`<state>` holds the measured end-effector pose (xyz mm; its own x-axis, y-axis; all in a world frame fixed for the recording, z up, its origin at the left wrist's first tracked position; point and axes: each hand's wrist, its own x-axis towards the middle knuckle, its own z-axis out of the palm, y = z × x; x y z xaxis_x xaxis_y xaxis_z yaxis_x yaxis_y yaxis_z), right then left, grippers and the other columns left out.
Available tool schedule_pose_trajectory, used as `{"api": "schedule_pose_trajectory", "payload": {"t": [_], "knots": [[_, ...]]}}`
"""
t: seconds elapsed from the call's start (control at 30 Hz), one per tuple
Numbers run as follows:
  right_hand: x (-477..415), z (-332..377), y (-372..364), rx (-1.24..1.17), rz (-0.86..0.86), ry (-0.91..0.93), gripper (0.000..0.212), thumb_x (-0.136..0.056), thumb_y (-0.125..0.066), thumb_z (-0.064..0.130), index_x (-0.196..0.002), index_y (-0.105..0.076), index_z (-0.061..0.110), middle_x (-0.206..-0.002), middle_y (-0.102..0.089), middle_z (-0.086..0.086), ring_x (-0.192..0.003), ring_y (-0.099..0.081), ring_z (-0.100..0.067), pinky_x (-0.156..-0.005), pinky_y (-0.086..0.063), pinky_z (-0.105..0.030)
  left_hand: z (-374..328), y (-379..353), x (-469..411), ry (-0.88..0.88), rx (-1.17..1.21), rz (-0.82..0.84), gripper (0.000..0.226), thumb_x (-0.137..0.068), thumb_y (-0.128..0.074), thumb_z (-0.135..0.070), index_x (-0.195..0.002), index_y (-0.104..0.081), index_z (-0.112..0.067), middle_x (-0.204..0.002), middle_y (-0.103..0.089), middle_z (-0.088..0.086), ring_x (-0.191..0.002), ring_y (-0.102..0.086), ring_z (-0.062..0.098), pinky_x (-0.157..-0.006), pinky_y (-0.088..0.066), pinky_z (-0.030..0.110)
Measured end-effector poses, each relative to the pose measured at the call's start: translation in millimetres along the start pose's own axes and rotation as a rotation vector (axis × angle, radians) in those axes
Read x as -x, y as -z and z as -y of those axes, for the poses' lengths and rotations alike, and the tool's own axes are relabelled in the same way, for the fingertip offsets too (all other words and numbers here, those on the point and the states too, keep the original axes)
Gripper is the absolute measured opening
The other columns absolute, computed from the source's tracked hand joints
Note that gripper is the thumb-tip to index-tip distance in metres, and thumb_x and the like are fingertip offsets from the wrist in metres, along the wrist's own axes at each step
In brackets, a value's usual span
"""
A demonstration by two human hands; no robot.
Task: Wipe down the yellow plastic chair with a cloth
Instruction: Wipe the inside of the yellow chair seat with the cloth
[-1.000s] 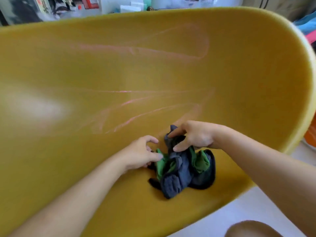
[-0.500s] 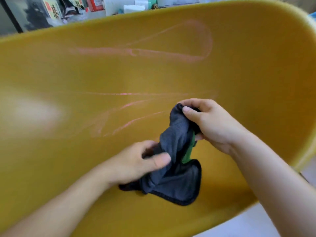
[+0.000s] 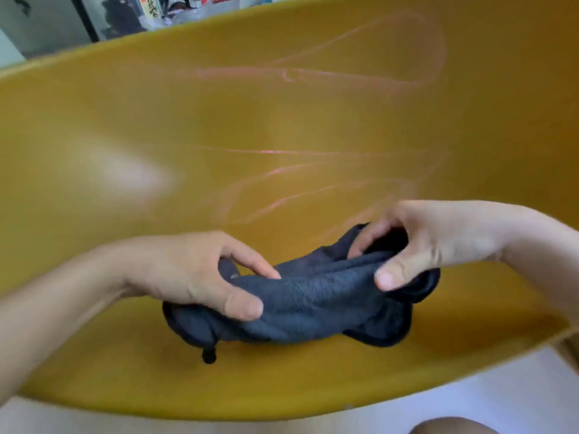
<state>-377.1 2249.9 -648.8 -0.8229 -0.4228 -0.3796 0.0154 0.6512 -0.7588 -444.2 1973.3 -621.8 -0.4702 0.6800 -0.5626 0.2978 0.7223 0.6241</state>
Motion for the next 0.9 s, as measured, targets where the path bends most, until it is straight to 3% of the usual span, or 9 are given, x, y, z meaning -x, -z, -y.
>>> {"api": "schedule_pose_trajectory", "payload": {"t": [0.1, 0.2, 0.27, 0.33, 0.43, 0.57, 0.7, 0.8, 0.9], "knots": [[-4.3, 2.3, -21.0, 0.457, 0.087, -0.010, 0.010, -0.078, -0.072, 0.047, -0.086, -0.067, 0.044, -0.113, -0.053, 0.017, -0.095, -0.051, 0.007, -0.074, -0.040, -0.009, 15.3, -10.7, -2.7, 0.035, -0.413, -0.012, 0.035, -0.063, -0.081, -0.046, -0.095, -0.068, -0.050, -0.087, -0.067, -0.019, -0.077, -0.061, -0.004, -0.070, -0.046, 0.015], [7.6, 0.0, -27.9, 0.498, -0.166, 0.071, 0.023, -0.083, -0.060, 0.054, -0.087, -0.070, 0.034, -0.140, -0.029, 0.023, -0.128, -0.025, 0.002, -0.097, -0.034, -0.020, 33.2, -11.4, -4.6, -0.162, -0.541, -0.313, 0.015, -0.070, -0.066, -0.046, -0.084, -0.071, -0.048, -0.118, -0.047, -0.035, -0.112, -0.040, -0.008, -0.095, -0.031, 0.014], [17.5, 1.3, -28.5, 0.135, -0.306, 0.135, 0.025, -0.081, -0.064, 0.045, -0.090, -0.075, 0.025, -0.138, -0.049, 0.016, -0.126, -0.041, 0.004, -0.096, -0.039, -0.021, 42.0, -8.8, -4.1, -0.325, -0.382, -0.543, 0.020, -0.068, -0.058, -0.047, -0.081, -0.072, -0.044, -0.122, -0.048, -0.033, -0.116, -0.038, -0.006, -0.098, -0.025, 0.009], [21.0, 5.0, -30.0, -0.072, -0.407, 0.136, 0.022, -0.083, -0.067, 0.034, -0.095, -0.075, 0.018, -0.108, -0.071, -0.002, -0.100, -0.065, -0.019, -0.083, -0.049, -0.041, 42.3, -4.3, -9.2, -0.413, -0.111, -0.628, 0.025, -0.068, -0.057, -0.042, -0.086, -0.072, -0.035, -0.111, -0.061, -0.025, -0.104, -0.052, -0.005, -0.092, -0.034, 0.008], [8.0, 18.6, -13.6, 0.060, -0.557, 0.082, 0.006, -0.089, -0.068, 0.021, -0.088, -0.074, 0.022, -0.080, -0.071, -0.006, -0.074, -0.065, -0.023, -0.068, -0.050, -0.037, 35.3, 15.8, -28.4, -0.372, 0.308, -0.653, 0.021, -0.077, -0.054, -0.019, -0.080, -0.073, -0.026, -0.075, -0.069, -0.005, -0.069, -0.061, 0.011, -0.060, -0.046, 0.022], [-10.1, 68.8, 36.7, -0.060, -0.788, 0.116, 0.010, -0.091, -0.064, 0.014, -0.084, -0.068, 0.020, -0.075, -0.066, 0.001, -0.068, -0.060, -0.012, -0.066, -0.051, -0.033, 13.4, 66.5, -31.3, -0.389, 0.488, -0.917, 0.031, -0.088, -0.040, -0.005, -0.076, -0.065, -0.020, -0.067, -0.053, 0.009, -0.053, -0.045, 0.021, -0.049, -0.030, 0.025], [-17.7, 125.3, 65.6, -0.322, -0.992, 0.436, 0.011, -0.094, -0.059, 0.010, -0.097, -0.066, 0.018, -0.090, -0.067, -0.007, -0.082, -0.065, -0.016, -0.071, -0.057, -0.034, -21.5, 117.9, 11.6, -0.707, 0.526, -1.130, 0.032, -0.089, -0.038, -0.001, -0.086, -0.062, -0.022, -0.079, -0.063, -0.002, -0.071, -0.058, 0.008, -0.064, -0.046, 0.025], [-9.6, 138.3, 65.4, -0.401, -0.931, 0.550, 0.020, -0.091, -0.061, 0.015, -0.110, -0.065, 0.015, -0.103, -0.068, -0.008, -0.098, -0.065, -0.023, -0.090, -0.051, -0.047, -33.5, 130.1, 57.7, -0.826, 0.292, -1.068, 0.030, -0.093, -0.043, -0.002, -0.095, -0.063, -0.024, -0.088, -0.066, -0.006, -0.086, -0.060, 0.007, -0.077, -0.049, 0.023], [5.7, 112.4, 35.4, -0.421, -0.714, 0.489, 0.032, -0.077, -0.066, 0.021, -0.108, -0.065, 0.010, -0.100, -0.068, -0.009, -0.093, -0.065, -0.021, -0.083, -0.051, -0.028, -5.9, 104.5, 84.3, -0.704, 0.203, -0.738, 0.022, -0.092, -0.052, -0.006, -0.098, -0.067, -0.022, -0.092, -0.071, -0.003, -0.085, -0.064, 0.010, -0.073, -0.052, 0.020]]}}
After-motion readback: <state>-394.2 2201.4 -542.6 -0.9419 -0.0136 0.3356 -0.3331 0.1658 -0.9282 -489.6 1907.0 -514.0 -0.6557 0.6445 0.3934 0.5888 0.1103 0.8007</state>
